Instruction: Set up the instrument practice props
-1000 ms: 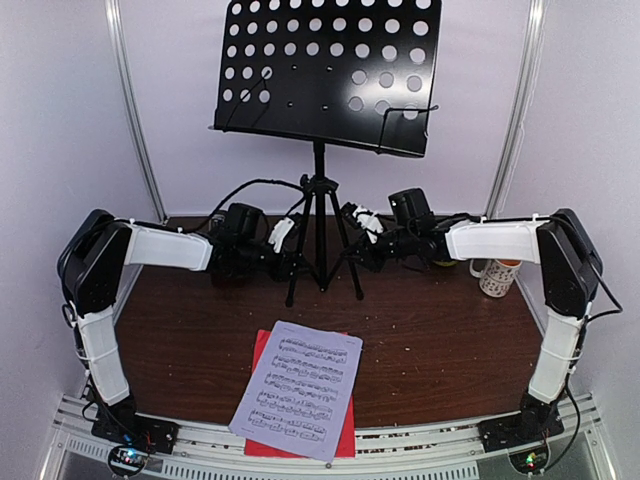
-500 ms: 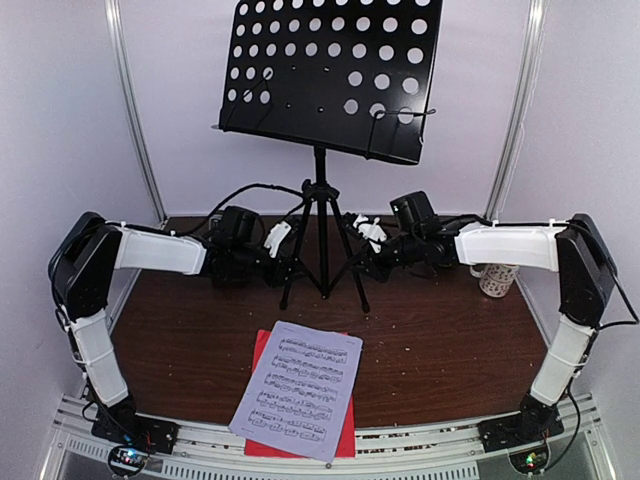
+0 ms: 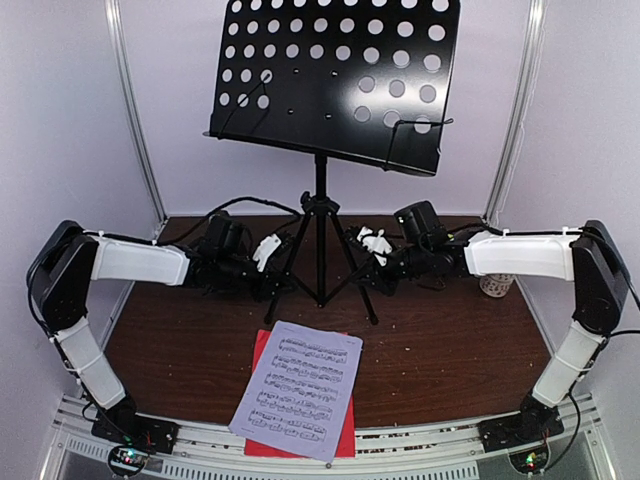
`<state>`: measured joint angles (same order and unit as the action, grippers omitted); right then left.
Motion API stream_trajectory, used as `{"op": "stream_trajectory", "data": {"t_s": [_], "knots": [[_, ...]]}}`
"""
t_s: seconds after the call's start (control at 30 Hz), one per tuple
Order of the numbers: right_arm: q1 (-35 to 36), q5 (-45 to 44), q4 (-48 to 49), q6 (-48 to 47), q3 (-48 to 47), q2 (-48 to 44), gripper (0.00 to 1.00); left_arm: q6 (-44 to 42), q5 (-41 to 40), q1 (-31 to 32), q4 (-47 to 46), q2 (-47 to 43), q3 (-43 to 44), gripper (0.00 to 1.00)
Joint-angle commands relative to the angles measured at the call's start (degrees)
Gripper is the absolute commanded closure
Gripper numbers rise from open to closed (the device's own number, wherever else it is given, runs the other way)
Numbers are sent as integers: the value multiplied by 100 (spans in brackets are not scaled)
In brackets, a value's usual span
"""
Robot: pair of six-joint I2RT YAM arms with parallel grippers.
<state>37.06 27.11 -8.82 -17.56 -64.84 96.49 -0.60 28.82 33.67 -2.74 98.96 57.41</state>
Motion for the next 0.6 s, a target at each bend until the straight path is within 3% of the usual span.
{"op": "stream_trajectory", "data": {"t_s": [0.0, 0.27, 0.57], "knots": [[-350, -1081, -1233, 331, 362, -366, 100, -110, -433, -607, 429, -425, -331, 100], [-419, -1121, -1141, 466, 607, -438, 100, -2, -430, -741, 171, -458, -568, 100], [-412, -1308, -836, 668, -449, 337, 100, 117, -674, -743, 286, 611, 765, 100]]}}
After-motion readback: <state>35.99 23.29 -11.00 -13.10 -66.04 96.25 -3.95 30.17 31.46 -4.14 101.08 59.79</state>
